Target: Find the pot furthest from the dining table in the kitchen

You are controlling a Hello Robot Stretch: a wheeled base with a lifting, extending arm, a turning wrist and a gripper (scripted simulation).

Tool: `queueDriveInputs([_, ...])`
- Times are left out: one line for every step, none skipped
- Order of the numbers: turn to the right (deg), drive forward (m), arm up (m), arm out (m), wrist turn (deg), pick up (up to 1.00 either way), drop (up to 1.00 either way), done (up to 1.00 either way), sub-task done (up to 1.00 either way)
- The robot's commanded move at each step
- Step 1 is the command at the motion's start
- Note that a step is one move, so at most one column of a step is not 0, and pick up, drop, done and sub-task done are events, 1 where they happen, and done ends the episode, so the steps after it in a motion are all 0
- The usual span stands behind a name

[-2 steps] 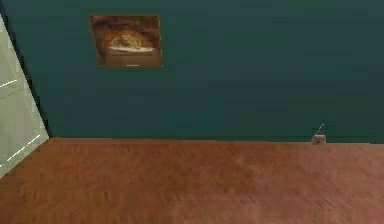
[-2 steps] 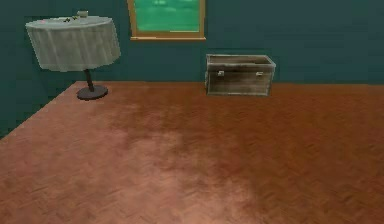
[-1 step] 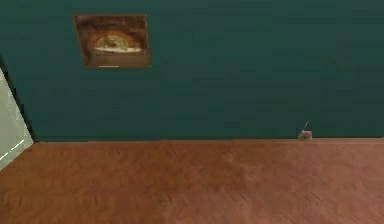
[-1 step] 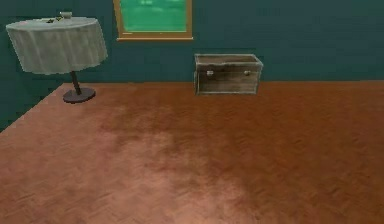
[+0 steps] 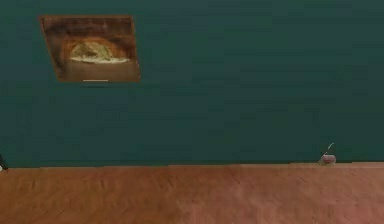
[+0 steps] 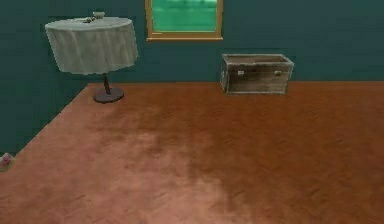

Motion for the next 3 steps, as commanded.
queueDriveInputs([-42.0, 0.0, 0.0, 0.0, 0.0, 0.0, 0.0, 0.0, 0.0])
queueDriveInputs([0.0, 0.3, 0.0, 0.0, 0.0, 0.0, 0.0, 0.0, 0.0])
queueDriveInputs([-45.0, 0.0, 0.0, 0.0, 0.0, 0.0, 0.0, 0.0, 0.0])
